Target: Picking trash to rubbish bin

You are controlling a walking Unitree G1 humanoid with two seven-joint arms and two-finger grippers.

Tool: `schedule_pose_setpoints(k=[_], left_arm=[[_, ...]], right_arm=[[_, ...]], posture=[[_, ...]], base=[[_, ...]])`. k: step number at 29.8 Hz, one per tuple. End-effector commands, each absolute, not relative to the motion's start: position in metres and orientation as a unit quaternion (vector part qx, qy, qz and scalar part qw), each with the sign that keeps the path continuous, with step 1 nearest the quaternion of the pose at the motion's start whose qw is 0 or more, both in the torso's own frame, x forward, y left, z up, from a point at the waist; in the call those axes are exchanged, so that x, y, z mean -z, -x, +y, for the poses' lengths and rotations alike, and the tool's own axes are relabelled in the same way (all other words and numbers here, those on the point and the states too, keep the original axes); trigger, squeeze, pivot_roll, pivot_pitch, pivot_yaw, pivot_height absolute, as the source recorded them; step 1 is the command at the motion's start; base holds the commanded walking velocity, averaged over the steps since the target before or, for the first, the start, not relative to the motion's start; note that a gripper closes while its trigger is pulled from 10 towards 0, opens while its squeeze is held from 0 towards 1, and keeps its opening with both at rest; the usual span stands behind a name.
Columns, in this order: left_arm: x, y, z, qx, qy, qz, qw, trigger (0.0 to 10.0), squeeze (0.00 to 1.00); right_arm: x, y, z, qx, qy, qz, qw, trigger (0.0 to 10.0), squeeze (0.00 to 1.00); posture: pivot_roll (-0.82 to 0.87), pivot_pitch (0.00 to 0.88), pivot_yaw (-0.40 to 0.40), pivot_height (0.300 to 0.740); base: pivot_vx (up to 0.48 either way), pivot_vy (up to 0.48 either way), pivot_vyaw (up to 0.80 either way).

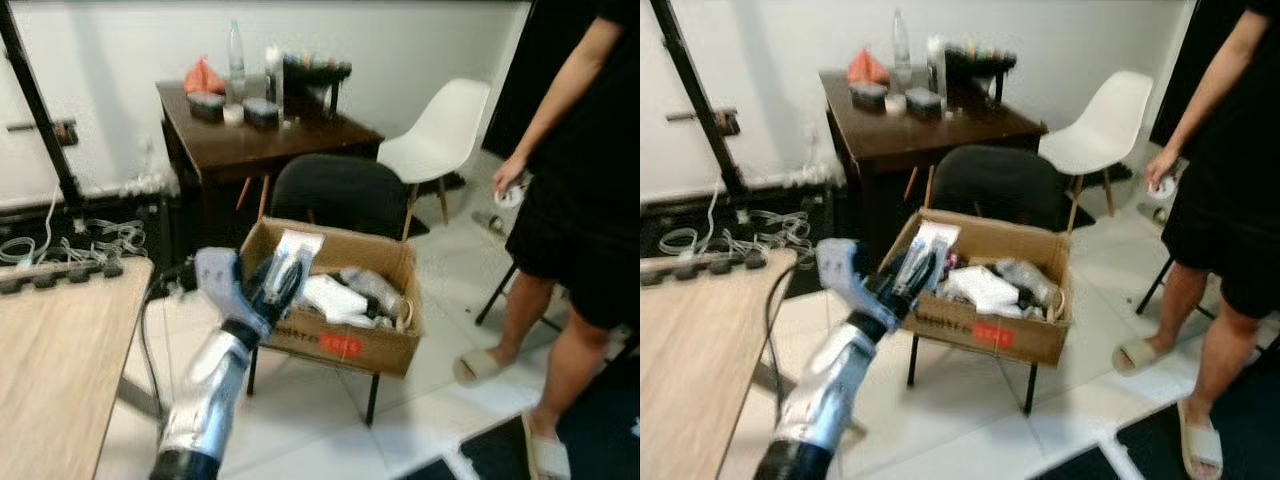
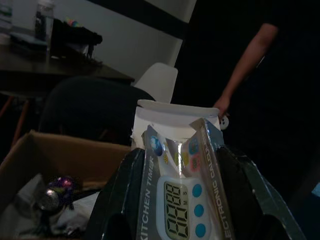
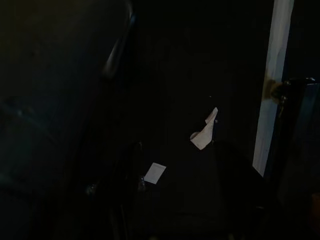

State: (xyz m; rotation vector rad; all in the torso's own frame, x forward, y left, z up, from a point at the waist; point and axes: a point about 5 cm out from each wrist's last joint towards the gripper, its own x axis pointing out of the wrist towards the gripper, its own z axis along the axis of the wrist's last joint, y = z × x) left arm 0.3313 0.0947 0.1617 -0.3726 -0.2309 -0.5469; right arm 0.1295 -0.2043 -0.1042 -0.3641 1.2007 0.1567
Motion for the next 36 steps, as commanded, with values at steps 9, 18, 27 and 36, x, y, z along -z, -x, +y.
schedule_pose_setpoints(k=[9, 18, 27, 36], left_arm=[[-0.163, -0.33, 0.088, 0.283, 0.178, -0.116, 0.935, 10.0, 0.0], [-0.162, -0.329, 0.085, 0.286, 0.18, -0.114, 0.934, 10.0, 0.0], [-0.159, -0.331, 0.081, 0.286, 0.168, -0.104, 0.938, 10.0, 0.0], [-0.126, -0.339, 0.074, 0.238, -0.015, -0.015, 0.971, 10.0, 0.0]], right_arm=[[0.107, -0.125, -0.197, -0.081, 0.158, 0.566, 0.805, 10.0, 0.0], [0.106, -0.127, -0.194, -0.083, 0.155, 0.565, 0.806, 10.0, 0.0], [0.106, -0.129, -0.194, -0.08, 0.152, 0.563, 0.808, 10.0, 0.0], [0.106, -0.127, -0.195, -0.08, 0.152, 0.565, 0.807, 10.0, 0.0]], posture=[[-0.11, 0.089, 0.044, 0.74], [-0.11, 0.093, 0.047, 0.74], [-0.12, 0.09, 0.05, 0.74], [-0.11, 0.09, 0.048, 0.74]], base=[[0.395, 0.0, -0.43], [0.395, 0.0, 0.0], [0.394, 0.0, 0.0], [0.042, 0.0, 0.0]])
